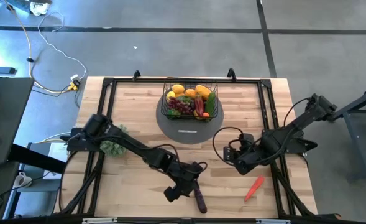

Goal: Build produce basket
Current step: Put the violet eggplant into the wire basket

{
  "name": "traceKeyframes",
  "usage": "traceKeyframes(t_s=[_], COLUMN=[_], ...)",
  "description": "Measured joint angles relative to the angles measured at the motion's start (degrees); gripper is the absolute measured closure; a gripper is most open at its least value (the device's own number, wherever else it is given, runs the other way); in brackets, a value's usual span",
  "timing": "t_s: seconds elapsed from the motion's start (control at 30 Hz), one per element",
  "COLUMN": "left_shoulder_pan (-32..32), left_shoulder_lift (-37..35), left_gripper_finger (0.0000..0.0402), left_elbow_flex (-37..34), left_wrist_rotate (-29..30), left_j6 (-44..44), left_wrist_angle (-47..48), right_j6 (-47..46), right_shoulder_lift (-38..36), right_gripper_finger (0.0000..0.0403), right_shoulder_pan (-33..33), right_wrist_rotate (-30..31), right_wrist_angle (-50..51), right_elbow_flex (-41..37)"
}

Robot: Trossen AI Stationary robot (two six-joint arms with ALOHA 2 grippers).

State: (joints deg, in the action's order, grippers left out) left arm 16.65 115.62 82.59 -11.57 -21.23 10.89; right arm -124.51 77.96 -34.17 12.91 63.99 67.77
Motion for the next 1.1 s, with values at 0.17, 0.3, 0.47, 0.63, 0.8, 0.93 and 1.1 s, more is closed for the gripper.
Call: traceKeyframes(t_s=[0.17,0.3,0.47,0.63,0.8,0.93,1.1], left_shoulder_pan=[0.01,0.01,0.01,-0.16,-0.51,-0.87,-1.63], left_shoulder_lift=[1.43,2.46,4.08,6.02,7.67,8.59,10.15], left_gripper_finger=[0.0149,0.0149,0.0149,0.0149,0.0149,0.0149,0.0149], left_elbow_flex=[-0.06,-0.04,-0.07,-0.09,-0.01,-0.07,-0.05], left_wrist_rotate=[-0.39,-2.55,-3.20,-2.97,-2.76,-2.03,0.28], left_j6=[-1.48,-4.95,-5.40,-5.53,-6.83,-7.16,-7.97], left_wrist_angle=[-2.93,-4.71,-6.11,-7.13,-8.69,-8.62,-9.28], right_j6=[0.01,0.02,0.02,0.02,0.01,-0.15,-0.16], right_shoulder_lift=[1.96,3.33,3.62,3.64,3.64,3.64,3.64], right_gripper_finger=[0.0203,0.0203,0.0203,0.0203,0.0203,0.0203,0.0203], right_shoulder_pan=[0.00,0.00,-0.39,-0.37,-0.39,-0.37,-0.37], right_wrist_rotate=[-0.27,-2.48,-2.56,-2.62,-2.64,-2.63,-2.62], right_wrist_angle=[-0.46,-0.65,-1.68,-2.36,-2.53,-2.63,-3.54], right_elbow_flex=[-0.02,-0.02,-0.02,-0.02,-0.02,-0.02,-0.02])
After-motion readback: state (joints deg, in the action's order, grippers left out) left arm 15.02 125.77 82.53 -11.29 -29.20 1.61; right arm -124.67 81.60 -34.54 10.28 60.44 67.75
